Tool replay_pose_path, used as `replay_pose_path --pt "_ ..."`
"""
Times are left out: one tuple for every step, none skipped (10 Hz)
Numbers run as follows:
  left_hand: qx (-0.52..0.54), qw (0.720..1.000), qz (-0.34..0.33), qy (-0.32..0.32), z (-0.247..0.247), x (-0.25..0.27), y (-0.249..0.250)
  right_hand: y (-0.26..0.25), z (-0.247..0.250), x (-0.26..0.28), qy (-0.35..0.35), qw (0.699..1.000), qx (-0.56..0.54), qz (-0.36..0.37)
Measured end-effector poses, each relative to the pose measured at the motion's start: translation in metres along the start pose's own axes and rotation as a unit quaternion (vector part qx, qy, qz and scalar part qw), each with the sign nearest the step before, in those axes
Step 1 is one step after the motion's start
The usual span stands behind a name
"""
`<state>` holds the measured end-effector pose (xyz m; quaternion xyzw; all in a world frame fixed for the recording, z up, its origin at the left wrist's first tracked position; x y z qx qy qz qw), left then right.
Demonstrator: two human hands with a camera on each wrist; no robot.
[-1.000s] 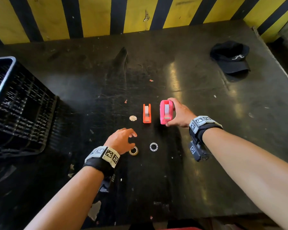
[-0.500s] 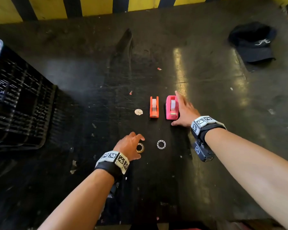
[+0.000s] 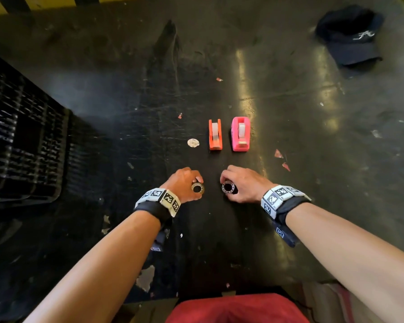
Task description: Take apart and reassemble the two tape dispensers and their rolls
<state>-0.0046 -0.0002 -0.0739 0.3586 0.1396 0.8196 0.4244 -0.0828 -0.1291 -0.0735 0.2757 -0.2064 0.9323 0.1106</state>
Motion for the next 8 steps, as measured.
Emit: replay_pose_path --pt "0.014 0.999 0.016 0.043 0.030 -0.007 -0.015 -0.016 0.029 -0.014 0.050 0.998 -0.028 0.032" --pt "0.000 0.995 0.038 0.096 0.068 -0.016 -0.034 -0.034 0.070 -0.041 0.113 0.992 -0.046 0.044" --pt "-0.015 0.989 0.058 0.136 0.100 -0.025 -0.051 -0.053 0.107 -0.069 0.167 0.985 -0.013 0.034" --pt "-0.007 0.986 0.071 0.152 0.113 -0.034 -0.065 -0.067 0.121 -0.095 0.180 0.981 0.071 0.006" --pt "-0.002 0.984 0.082 0.156 0.111 -0.042 -0.075 -0.069 0.117 -0.113 0.171 0.978 0.120 -0.012" --pt "0.013 0.983 0.083 0.164 0.105 -0.049 -0.081 -0.071 0.106 -0.122 0.158 0.978 0.138 -0.009" --pt "0.006 0.984 0.080 0.161 0.103 -0.051 -0.077 -0.073 0.103 -0.122 0.163 0.977 0.139 -0.008" --pt "-0.009 0.982 0.090 0.164 0.102 -0.053 -0.079 -0.072 0.106 -0.123 0.171 0.977 0.125 0.001"
Point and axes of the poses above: each hand's wrist, its own x-axis away from the middle knuckle, its own z-axis out of the back of the hand, y = z × x, the point moved 10 cm from there along -x, towards the middle knuckle, and after that the axes turned 15 degrees about -z, right-handed, at the moved point
